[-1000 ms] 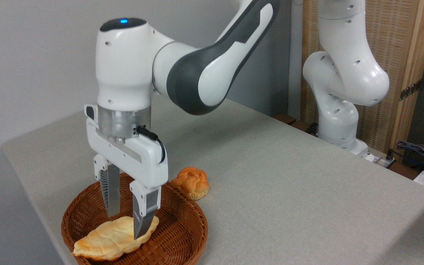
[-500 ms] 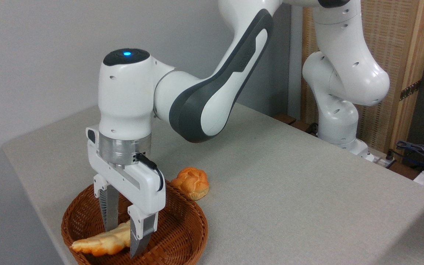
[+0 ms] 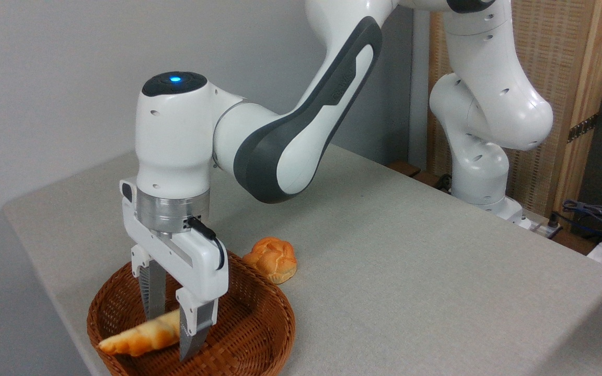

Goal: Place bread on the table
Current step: 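Close the gripper on the braided loaf's end, then lift the braided loaf up out of the basket past the rim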

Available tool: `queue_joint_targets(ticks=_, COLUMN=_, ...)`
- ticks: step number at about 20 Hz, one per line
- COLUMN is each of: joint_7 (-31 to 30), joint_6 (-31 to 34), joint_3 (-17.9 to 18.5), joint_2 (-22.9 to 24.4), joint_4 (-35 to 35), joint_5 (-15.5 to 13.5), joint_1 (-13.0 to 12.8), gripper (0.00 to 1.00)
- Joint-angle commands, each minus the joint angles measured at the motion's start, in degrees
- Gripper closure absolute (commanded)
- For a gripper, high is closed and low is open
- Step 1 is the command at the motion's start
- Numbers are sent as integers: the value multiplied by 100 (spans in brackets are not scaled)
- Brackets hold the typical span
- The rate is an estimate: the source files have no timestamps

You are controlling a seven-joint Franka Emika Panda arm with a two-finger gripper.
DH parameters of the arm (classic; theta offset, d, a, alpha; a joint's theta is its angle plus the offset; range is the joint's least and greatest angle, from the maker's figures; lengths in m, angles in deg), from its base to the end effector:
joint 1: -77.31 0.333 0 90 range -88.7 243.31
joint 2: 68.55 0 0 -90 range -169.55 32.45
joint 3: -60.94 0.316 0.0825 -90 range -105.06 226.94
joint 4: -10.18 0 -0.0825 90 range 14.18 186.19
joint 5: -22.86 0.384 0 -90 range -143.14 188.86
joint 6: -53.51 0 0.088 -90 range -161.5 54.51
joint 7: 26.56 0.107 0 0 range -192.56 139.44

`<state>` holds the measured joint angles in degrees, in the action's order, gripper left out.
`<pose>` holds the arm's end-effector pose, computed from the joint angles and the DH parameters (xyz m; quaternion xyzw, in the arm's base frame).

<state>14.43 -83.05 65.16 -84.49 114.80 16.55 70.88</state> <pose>0.6521 -0.0297 0.4119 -0.9313 0.3349 -0.1427 0.0150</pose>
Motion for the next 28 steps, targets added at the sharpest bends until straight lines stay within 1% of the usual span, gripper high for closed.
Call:
queue_joint_targets(ticks=1, joint_7=138, joint_6=-64, joint_3=-18, joint_2=-32, joint_4=-29, joint_5=-72, joint_1=1, gripper=66)
queue_joint_targets(ticks=13, joint_7=146, joint_6=-64, joint_3=-18, joint_2=3, joint_4=-29, joint_5=-72, joint_1=1, gripper=66)
queue_joint_targets(ticks=15, joint_7=138, joint_6=-38, joint_3=-18, joint_2=64, joint_4=-37, joint_5=-89, joint_1=10, gripper=66)
queue_joint_targets(ticks=17, joint_7=111, joint_6=14, joint_3=-26, joint_2=231, joint_4=-29, joint_5=-98, joint_1=10, gripper=66)
queue_joint_targets(ticks=23, joint_7=120, joint_6=910, joint_3=-26, joint_2=925, joint_4=-20, joint_5=-107, joint_1=10, gripper=64)
queue_joint_targets(ticks=26, joint_7=120, joint_6=1665, joint_3=-35, joint_2=1250, joint_4=-20, joint_5=-107, joint_1=-16, gripper=59)
queue_joint_targets(ticks=28, joint_7=129, joint_6=1990, joint_3=-35, joint_2=1408, joint_4=-11, joint_5=-107, joint_1=-25, gripper=59)
